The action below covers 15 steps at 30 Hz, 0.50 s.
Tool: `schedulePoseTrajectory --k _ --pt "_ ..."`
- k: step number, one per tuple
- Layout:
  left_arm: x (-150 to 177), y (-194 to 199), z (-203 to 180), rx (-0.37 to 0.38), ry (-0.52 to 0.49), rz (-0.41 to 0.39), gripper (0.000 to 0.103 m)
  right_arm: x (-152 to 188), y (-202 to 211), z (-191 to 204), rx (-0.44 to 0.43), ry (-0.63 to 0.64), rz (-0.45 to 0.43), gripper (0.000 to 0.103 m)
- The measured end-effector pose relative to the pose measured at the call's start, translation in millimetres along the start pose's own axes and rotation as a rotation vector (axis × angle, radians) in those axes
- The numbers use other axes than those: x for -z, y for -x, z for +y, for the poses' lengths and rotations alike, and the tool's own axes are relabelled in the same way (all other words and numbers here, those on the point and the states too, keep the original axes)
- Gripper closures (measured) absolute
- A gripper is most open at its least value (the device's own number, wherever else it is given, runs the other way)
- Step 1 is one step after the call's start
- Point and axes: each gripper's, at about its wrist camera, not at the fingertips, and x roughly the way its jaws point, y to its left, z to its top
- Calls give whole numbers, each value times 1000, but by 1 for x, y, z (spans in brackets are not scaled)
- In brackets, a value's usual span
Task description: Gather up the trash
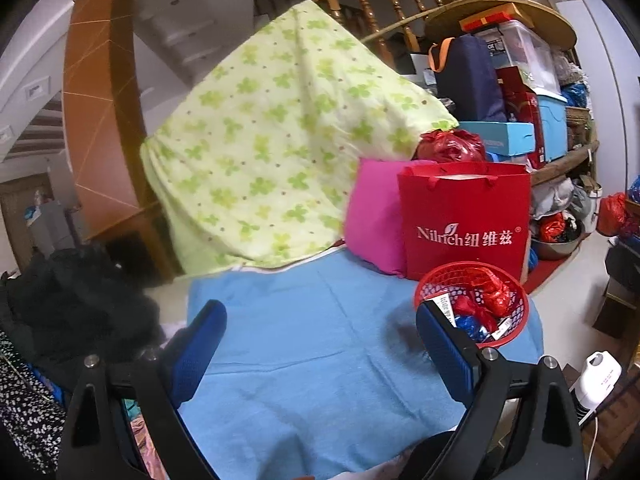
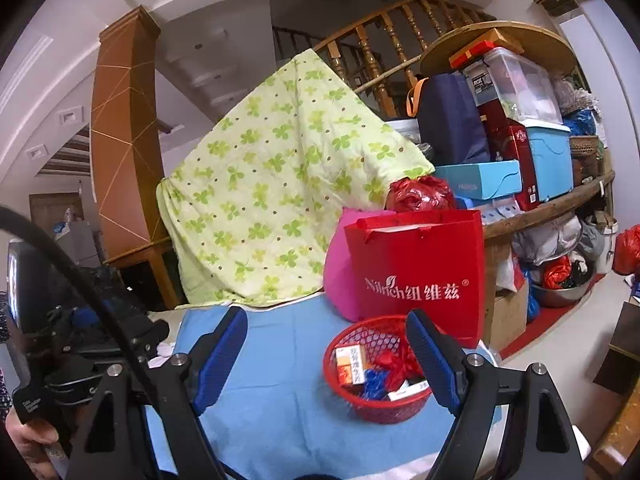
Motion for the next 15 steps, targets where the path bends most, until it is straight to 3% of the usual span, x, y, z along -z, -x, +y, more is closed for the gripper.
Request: schedulePoseTrajectory --k 6,15 --pt "4 12 5 -62 -11 -19 5 9 12 16 -4 47 24 19" --pt "7 24 6 -86 -22 -32 3 11 23 16 48 62 34 19"
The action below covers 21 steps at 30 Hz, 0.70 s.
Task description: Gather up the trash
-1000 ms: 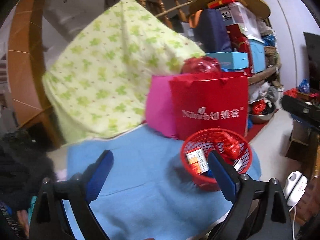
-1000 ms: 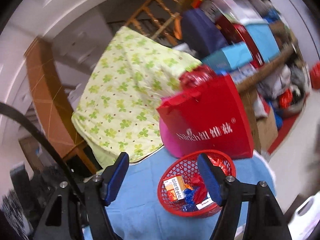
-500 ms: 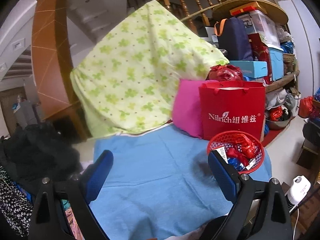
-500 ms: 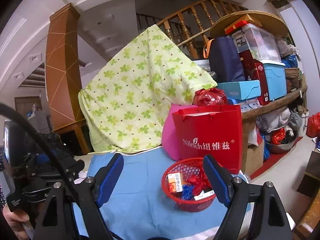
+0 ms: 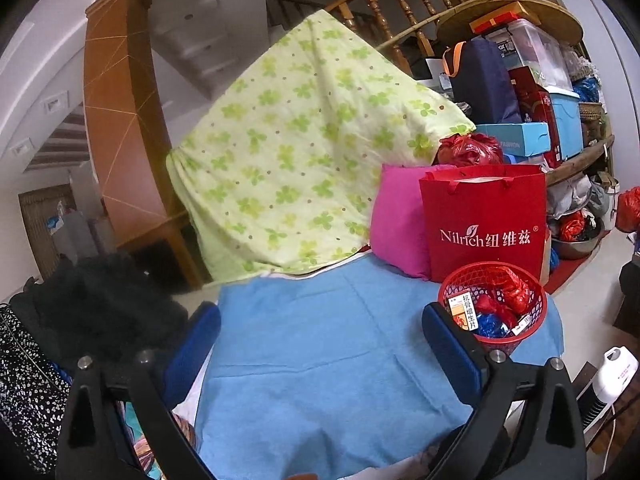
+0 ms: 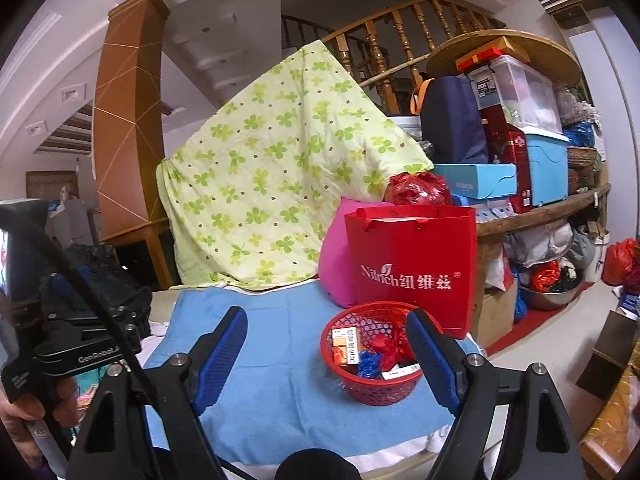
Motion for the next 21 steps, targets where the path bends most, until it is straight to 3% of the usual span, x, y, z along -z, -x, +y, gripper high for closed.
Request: schedulePoseTrajectory --k 21 --pt "7 15 1 3 -13 -8 2 -4 9 -4 41 28 42 19"
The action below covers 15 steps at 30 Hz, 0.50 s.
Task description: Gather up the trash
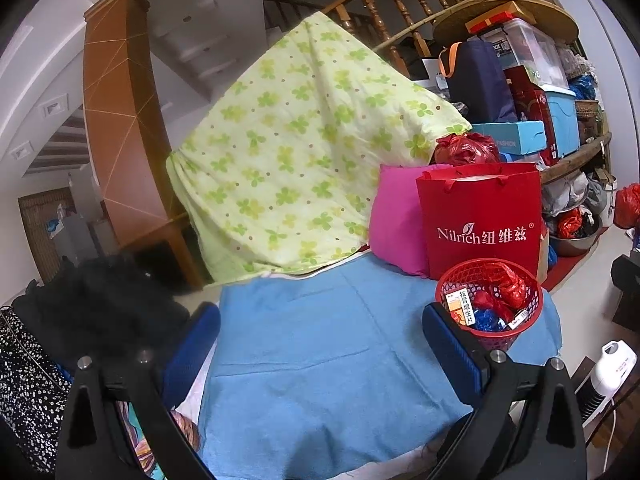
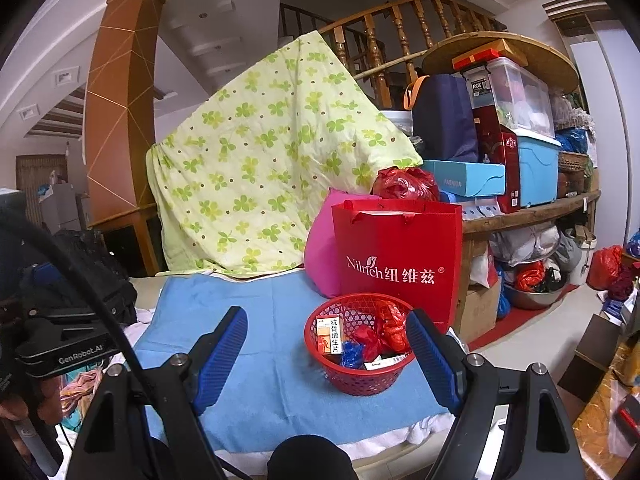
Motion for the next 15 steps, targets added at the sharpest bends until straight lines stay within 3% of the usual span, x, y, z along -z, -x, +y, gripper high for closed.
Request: schedulePoseTrajectory --k 15 --pt "-1 0 -1 -1 1 1 2 -1 2 7 7 15 -10 19"
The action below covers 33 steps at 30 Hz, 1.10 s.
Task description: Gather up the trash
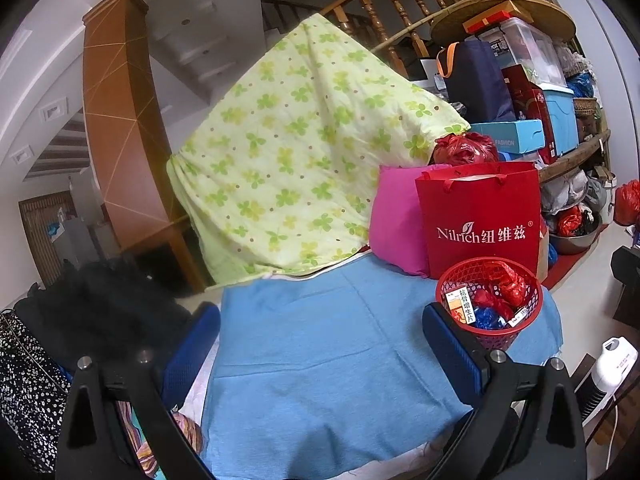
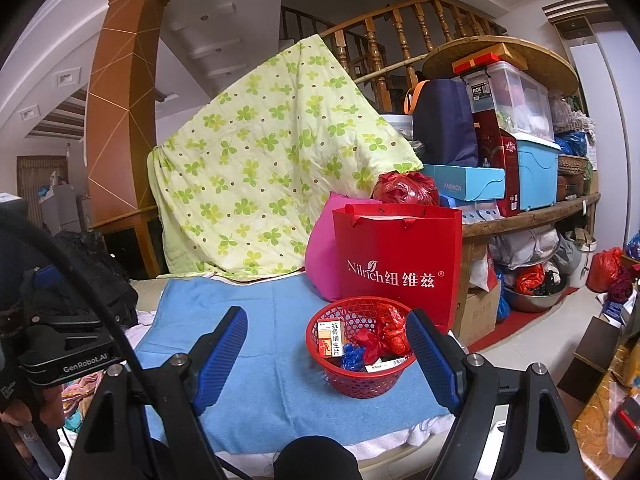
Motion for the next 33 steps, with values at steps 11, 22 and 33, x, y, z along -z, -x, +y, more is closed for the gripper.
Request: schedulePoseTrajectory --k 11,22,33 --pt "-1 1 0 -5 -2 3 2 1 0 4 -3 8 10 19" --pt "0 4 5 -4 -9 12 2 0 -1 5 -7 13 20 19" --pt "1 1 7 1 -16 18 2 1 -5 3 -7 12 29 19"
